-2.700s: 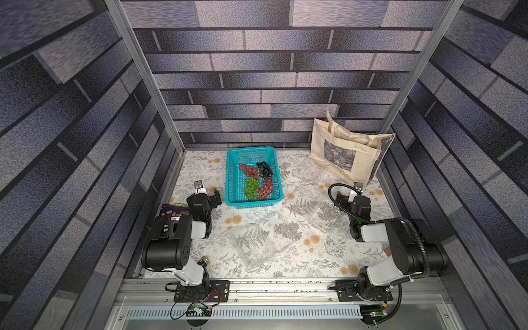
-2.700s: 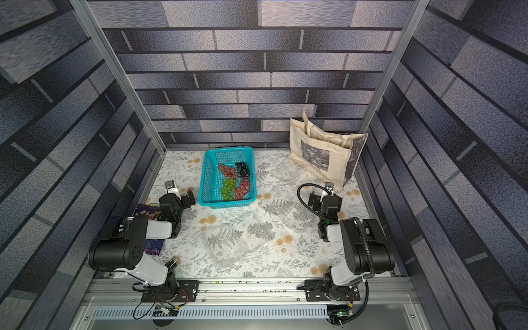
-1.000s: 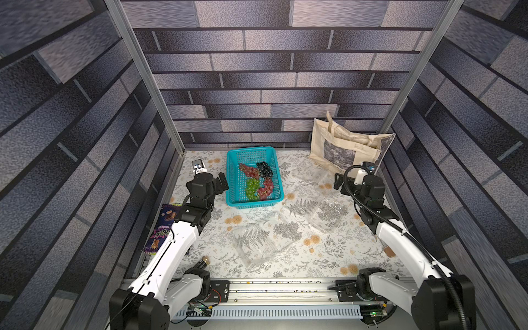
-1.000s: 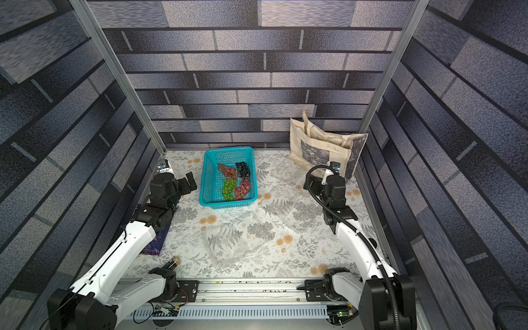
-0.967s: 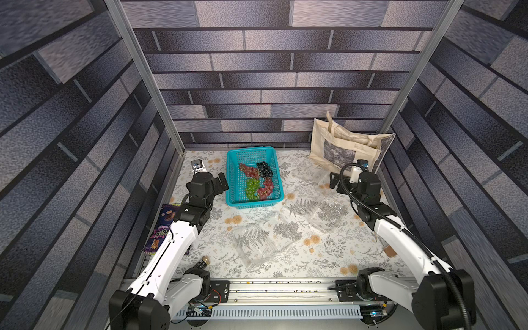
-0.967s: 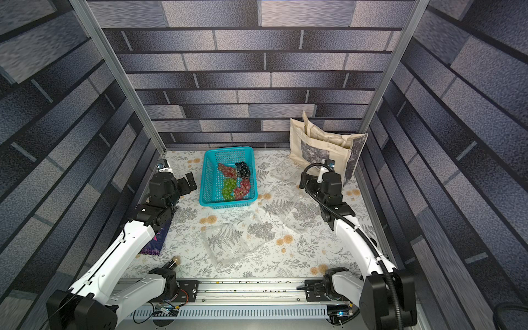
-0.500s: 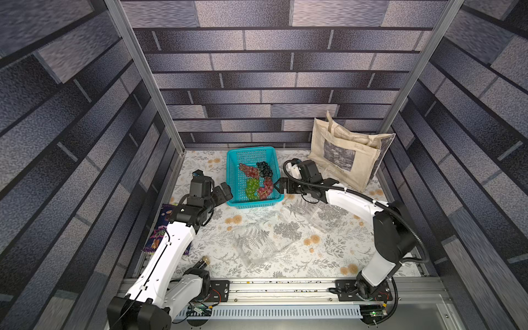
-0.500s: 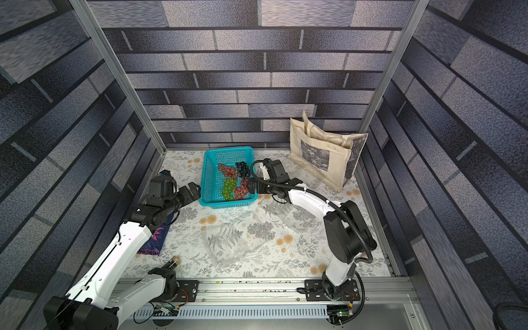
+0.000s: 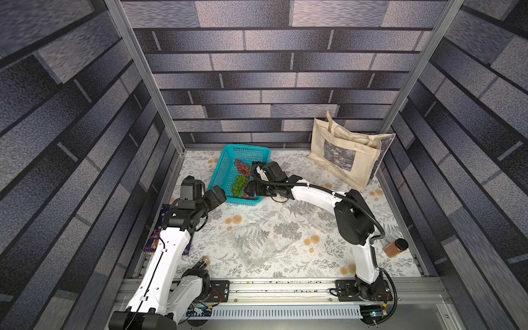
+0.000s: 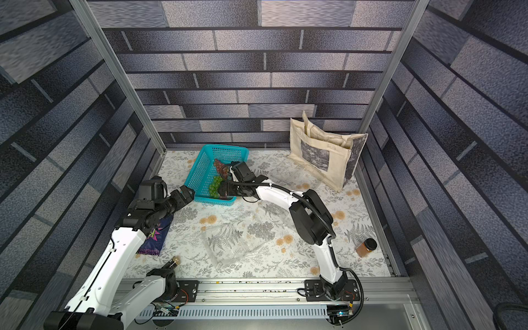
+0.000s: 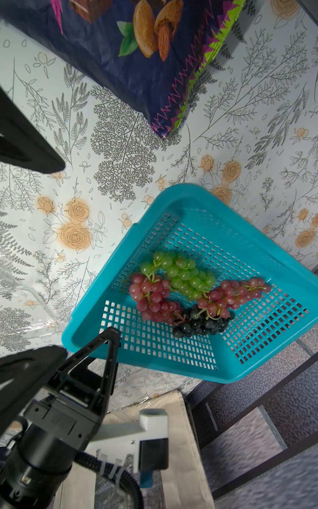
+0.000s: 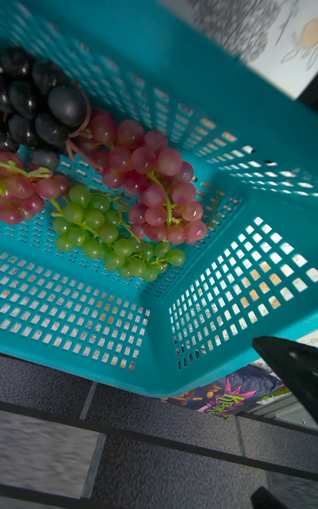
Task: Pack grapes into containers
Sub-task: Adjust the basket at the center of the board, then move the packing box to the center of the board.
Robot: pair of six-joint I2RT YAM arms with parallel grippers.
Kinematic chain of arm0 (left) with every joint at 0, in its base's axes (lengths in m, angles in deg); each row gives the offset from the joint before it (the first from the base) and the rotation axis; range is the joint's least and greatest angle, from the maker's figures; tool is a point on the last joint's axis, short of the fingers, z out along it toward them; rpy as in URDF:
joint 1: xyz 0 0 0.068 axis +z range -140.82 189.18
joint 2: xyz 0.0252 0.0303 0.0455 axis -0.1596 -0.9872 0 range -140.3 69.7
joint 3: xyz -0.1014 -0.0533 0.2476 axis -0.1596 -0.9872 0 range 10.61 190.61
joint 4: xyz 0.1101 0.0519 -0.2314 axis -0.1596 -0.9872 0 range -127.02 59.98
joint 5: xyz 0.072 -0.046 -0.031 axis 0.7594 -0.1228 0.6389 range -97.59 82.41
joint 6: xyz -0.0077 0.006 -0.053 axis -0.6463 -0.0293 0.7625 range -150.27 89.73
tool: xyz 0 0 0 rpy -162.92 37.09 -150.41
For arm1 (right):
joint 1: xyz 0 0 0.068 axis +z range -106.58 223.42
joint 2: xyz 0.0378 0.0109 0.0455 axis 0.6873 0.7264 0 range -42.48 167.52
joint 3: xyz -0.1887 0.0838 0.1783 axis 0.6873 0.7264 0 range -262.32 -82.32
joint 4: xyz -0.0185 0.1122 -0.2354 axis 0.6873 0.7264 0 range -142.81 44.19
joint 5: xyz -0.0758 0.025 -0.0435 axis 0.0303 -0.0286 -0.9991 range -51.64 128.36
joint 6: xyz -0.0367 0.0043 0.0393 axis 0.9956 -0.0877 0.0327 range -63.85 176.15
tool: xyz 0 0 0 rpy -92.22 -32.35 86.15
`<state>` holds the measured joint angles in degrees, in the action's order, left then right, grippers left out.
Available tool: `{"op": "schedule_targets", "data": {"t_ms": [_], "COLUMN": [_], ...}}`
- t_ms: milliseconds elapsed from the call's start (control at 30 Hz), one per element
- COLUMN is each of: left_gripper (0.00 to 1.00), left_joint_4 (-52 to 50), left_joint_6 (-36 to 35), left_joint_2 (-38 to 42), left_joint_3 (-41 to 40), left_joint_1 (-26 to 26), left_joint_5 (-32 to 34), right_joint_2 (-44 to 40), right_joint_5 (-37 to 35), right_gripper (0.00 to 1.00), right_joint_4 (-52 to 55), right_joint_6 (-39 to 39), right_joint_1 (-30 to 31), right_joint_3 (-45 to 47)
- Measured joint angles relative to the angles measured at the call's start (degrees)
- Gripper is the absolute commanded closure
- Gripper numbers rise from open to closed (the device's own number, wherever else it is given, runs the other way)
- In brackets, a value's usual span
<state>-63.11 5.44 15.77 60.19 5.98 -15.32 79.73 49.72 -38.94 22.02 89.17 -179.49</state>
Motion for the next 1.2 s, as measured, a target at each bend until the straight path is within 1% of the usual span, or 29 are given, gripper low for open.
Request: {"op": "schedule_targets", "data": {"t_ms": [100, 233, 333, 400, 467, 567, 700, 800, 1033, 1200], "left_gripper": [0.00, 0.00, 0.00, 0.00, 0.00, 0.00, 0.00, 0.00, 0.00, 0.00], "left_joint_4": [-0.76, -1.46, -2.14, -2.27, -2.25, -1.75, -0.35, 0.07, 2.64, 3.23], "left_joint_6": [0.42, 0.79, 0.85, 1.31, 1.92, 2.80, 3.56, 3.58, 3.56, 3.50], "left_joint_2": [-0.26, -3.26, -6.49, -8.72, -10.60, -13.79, -16.96, -20.24, -27.93, -32.30], "left_joint_3": [-0.04, -0.04, -0.02, 0.02, 0.31, 1.16, 2.12, 3.98, 7.65, 11.43], "left_joint_1": [0.72, 1.44, 1.42, 1.31, 0.92, 0.20, -0.07, 0.17, 0.31, 0.55], "left_joint_5": [-1.62, -4.37, -5.64, -6.05, -6.21, -6.12, -5.88, -6.01, -5.99, -5.92], "right_joint_2": [2.71, 0.63, -4.98, -11.17, -16.13, -21.46, -25.11, -26.21, -29.46, -30.21], "right_joint_5": [-1.90, -9.38, -15.30, -19.12, -21.53, -22.93, -21.46, -18.01, -8.20, -4.33], "right_gripper": [0.00, 0.00, 0.00, 0.00, 0.00, 0.00, 0.00, 0.00, 0.00, 0.00], "right_joint_4": [2.60, 7.82, 9.79, 11.02, 11.54, 11.63, 12.00, 13.00, 14.32, 14.01], "right_joint_6": [-0.31, 2.25, 5.77, 8.52, 11.02, 14.47, 17.92, 18.80, 16.70, 14.14], "right_joint_1": [0.33, 0.20, 0.20, 0.17, 0.09, 0.09, 0.04, -0.02, 0.61, 4.17], "right_joint_3": [-4.66, -4.98, -0.74, 3.63, 6.54, 9.38, 14.34, 18.69, 27.82, 30.27]}}
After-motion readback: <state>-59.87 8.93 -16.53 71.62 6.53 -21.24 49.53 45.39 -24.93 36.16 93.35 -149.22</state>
